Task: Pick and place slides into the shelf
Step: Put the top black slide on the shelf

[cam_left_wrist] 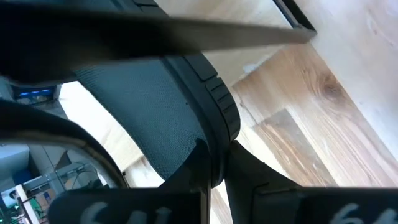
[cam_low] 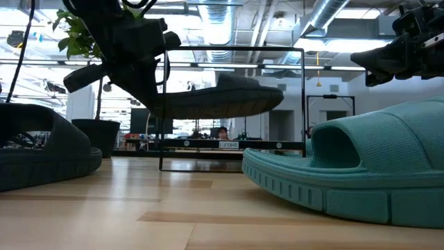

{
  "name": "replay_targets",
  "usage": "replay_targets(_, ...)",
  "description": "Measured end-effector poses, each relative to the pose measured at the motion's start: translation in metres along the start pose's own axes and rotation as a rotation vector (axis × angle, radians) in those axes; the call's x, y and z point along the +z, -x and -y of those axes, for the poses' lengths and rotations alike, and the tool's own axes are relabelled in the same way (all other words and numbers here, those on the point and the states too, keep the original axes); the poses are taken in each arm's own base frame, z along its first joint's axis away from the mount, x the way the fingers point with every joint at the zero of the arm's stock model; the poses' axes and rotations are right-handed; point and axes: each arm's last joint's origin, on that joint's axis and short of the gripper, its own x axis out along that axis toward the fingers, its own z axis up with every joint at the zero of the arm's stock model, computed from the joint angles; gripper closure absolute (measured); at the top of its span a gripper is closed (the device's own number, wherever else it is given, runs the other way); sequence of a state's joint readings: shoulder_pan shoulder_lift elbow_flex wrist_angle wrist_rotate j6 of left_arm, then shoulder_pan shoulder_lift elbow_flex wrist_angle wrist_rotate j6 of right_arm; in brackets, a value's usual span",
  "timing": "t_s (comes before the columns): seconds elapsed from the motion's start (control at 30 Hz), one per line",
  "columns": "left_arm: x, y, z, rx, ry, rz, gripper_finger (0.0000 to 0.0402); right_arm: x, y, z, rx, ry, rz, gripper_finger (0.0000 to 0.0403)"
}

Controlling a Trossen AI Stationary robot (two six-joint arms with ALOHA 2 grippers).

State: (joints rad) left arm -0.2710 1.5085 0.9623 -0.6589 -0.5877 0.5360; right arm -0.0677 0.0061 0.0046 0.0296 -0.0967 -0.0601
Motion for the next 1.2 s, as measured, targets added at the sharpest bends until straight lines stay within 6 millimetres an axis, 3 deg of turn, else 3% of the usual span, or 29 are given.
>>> replay_targets(0.47, -0.002, -0.006, 0.011, -0.001, -0.068, 0.013, 0.0395, 0.0, 0.0, 0.0, 0.0, 0.0, 0.0, 0.0403)
replay_targets(1.2, 0.001, -0.007, 0.008, -0.019, -0.116, 0.067, 0.0395, 0.0, 0.0, 0.0, 0.0, 0.0, 0.0, 0.0403)
